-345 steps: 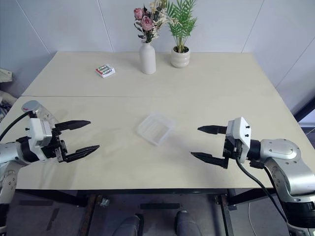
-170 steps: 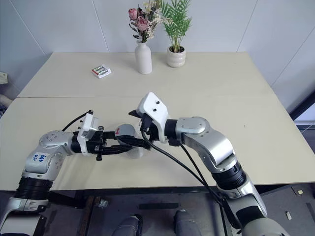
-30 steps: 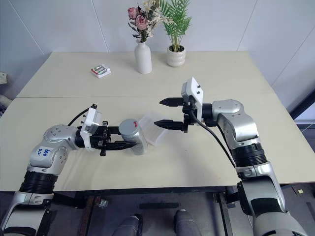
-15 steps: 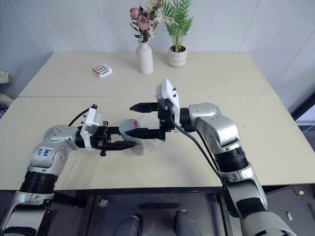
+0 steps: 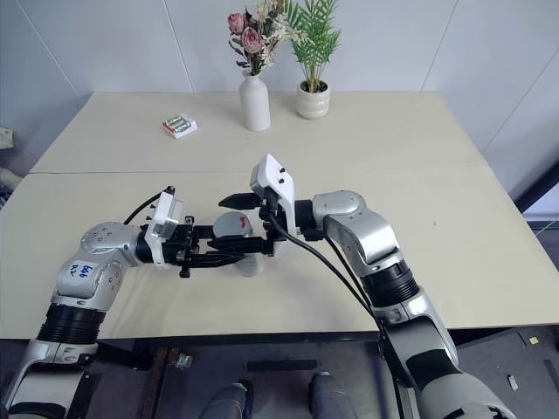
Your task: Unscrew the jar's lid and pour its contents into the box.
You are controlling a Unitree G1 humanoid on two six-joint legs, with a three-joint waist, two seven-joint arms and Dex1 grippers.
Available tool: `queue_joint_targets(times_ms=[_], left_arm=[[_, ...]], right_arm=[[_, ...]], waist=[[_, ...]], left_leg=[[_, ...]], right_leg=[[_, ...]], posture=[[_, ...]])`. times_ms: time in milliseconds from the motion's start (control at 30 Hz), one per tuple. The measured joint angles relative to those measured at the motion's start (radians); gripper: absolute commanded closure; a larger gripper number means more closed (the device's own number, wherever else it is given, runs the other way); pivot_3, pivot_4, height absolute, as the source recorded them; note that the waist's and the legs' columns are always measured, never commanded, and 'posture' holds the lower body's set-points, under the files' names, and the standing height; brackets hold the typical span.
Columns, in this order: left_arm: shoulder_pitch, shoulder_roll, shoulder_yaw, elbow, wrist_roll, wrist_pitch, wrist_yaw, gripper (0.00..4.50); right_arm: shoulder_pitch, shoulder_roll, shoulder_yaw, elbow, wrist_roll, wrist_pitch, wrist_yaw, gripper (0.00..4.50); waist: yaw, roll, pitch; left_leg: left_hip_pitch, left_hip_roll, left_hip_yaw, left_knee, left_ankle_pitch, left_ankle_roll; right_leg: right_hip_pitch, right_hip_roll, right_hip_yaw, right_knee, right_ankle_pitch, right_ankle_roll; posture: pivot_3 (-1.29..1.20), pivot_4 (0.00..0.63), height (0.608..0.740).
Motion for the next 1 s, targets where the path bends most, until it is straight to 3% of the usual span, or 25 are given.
queue_joint_targets(times_ms=[1000], left_arm=[[0.0, 0.0, 0.002, 0.0, 0.001, 0.001, 0.014, 2.58]], right_arm=[[0.017, -0.145, -0.028, -0.022, 0.036, 0.002, 0.063, 0.03]], waist=[[0.001, 0.0, 0.0]], left_leg=[[0.0, 0.0, 0.0, 0.0, 0.0, 0.0]], right_leg=[[0.0, 0.0, 0.0, 0.0, 0.0, 0.0]], posture=[[0.0, 0.15, 0.74]])
